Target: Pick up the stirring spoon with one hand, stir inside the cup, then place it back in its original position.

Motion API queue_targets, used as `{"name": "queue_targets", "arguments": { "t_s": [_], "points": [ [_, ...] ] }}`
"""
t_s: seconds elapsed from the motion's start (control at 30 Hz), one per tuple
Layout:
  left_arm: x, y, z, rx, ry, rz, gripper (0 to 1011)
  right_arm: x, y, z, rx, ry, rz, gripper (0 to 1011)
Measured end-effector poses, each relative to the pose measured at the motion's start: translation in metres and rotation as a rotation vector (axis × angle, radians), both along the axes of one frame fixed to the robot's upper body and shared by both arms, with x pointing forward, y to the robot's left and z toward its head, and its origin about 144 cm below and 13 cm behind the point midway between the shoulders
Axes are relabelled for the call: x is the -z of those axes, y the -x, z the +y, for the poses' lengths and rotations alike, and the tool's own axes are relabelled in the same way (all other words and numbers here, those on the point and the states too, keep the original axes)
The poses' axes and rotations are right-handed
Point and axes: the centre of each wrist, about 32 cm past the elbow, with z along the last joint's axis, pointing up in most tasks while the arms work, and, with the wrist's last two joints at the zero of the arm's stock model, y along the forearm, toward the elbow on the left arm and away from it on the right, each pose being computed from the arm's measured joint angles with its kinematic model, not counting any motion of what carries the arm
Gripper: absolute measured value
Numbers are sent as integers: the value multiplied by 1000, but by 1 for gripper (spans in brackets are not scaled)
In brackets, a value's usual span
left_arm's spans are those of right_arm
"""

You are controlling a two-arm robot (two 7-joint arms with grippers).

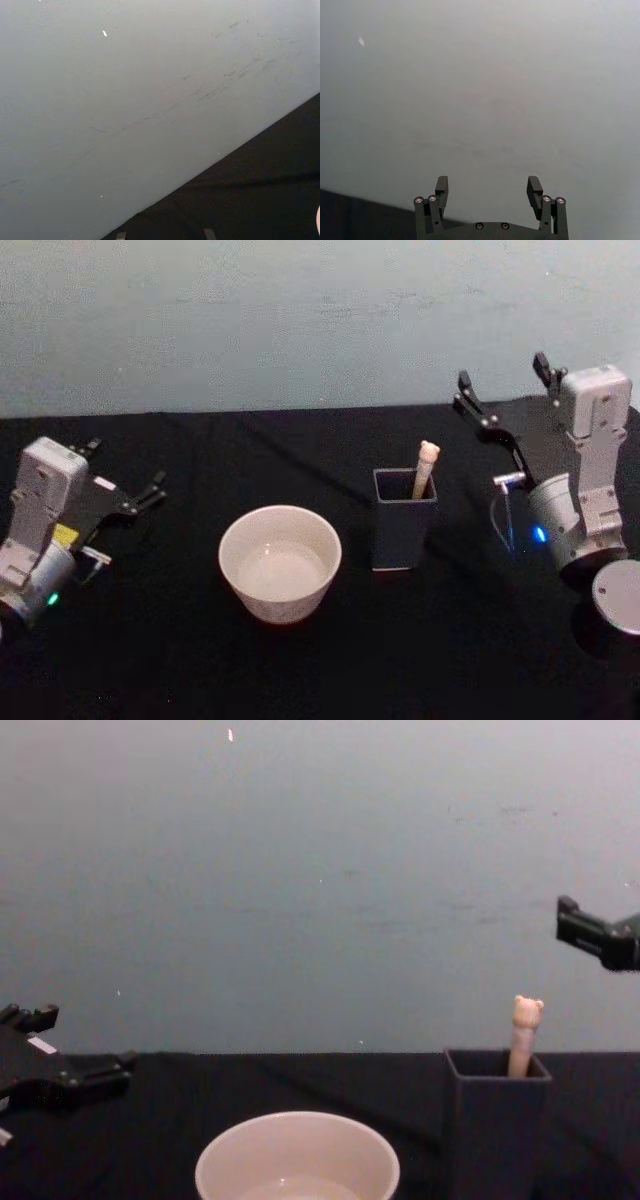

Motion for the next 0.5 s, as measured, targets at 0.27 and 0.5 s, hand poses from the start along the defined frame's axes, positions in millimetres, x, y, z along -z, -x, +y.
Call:
{"name": "queue_targets", "arguments": {
  "t_s": [0.27,0.5],
  "points": [
    [0,0,0,0,0,0,1001,26,3,-5,65,9,148,1004],
    [0,0,0,0,0,0,1001,47,4,-7,96,-35,294,1004]
  ]
}}
